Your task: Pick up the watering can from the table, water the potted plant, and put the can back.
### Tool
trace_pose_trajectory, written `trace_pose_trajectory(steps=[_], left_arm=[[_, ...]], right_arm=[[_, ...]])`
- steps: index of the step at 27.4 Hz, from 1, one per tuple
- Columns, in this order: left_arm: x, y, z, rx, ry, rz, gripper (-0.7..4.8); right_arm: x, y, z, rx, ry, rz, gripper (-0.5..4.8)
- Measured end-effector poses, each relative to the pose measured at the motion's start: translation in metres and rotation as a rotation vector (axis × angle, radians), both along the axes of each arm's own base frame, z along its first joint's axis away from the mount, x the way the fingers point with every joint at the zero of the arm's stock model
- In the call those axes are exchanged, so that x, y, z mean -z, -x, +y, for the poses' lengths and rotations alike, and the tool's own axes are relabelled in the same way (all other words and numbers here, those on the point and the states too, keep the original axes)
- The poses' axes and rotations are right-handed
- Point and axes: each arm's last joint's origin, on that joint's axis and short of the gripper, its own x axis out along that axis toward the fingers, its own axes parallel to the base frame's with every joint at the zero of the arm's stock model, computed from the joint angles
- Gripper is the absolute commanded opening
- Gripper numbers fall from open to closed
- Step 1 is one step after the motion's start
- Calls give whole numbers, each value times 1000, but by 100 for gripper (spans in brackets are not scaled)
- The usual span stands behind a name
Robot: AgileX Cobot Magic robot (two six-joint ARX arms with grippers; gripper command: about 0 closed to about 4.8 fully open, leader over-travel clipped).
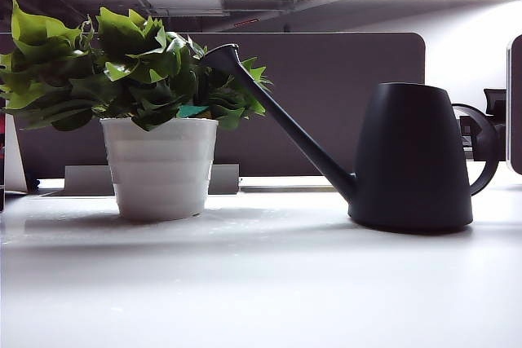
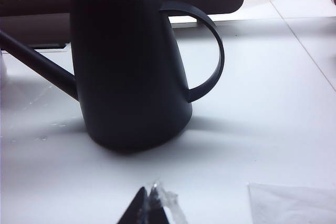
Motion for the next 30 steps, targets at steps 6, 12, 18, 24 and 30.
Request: trace_pose_trajectory(steps=[6, 12, 18, 24, 30], left_arm=[[1, -1, 6, -60, -1, 6, -5], [1, -1, 6, -57, -1, 8, -5], [1, -1, 6, -54, -1, 8, -5], [1, -1, 6, -53, -1, 8, -5], [1, -1, 6, -54, -1, 8, -5]], right_arm=[[8, -1, 0, 0, 4, 23, -5], [11, -1, 0, 0, 10, 57, -5], [11, -1, 0, 0, 10, 57, -5], [11, -1, 0, 0, 10, 57, -5], [11, -1, 0, 0, 10, 56, -5]])
